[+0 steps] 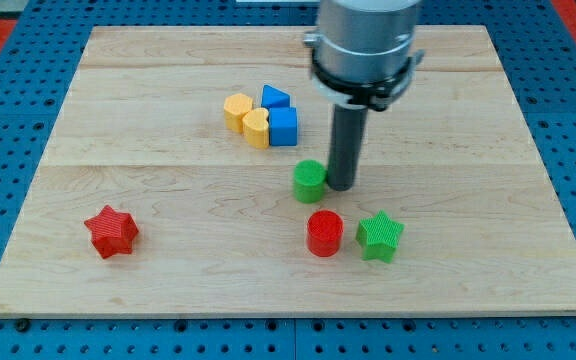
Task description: Keep green circle near red star
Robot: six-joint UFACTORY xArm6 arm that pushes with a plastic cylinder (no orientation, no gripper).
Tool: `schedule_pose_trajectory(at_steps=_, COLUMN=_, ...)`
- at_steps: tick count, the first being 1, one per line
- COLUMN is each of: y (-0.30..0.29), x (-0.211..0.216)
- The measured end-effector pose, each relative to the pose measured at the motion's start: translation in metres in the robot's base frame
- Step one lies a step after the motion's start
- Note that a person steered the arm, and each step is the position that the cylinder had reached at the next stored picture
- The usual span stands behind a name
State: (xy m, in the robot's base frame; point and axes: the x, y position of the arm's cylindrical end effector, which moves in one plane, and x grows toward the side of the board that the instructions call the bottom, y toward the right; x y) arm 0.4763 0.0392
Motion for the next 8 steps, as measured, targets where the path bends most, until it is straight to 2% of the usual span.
schedule_pose_trajectory(at_steps=2, y=-0.02, x=-0.008)
schedule_pose_trajectory(at_steps=4, y=-0.107, x=0.019)
schedule_pose_trajectory(at_steps=5, y=-0.173, x=0.012)
schedule_pose_trajectory(at_steps=6, y=-0.174, x=-0.018)
schedule_pose_trajectory(at_steps=7, y=-0.232, x=-0.031)
schedule_pose_trajectory(at_steps=8, y=-0.237, x=-0.012)
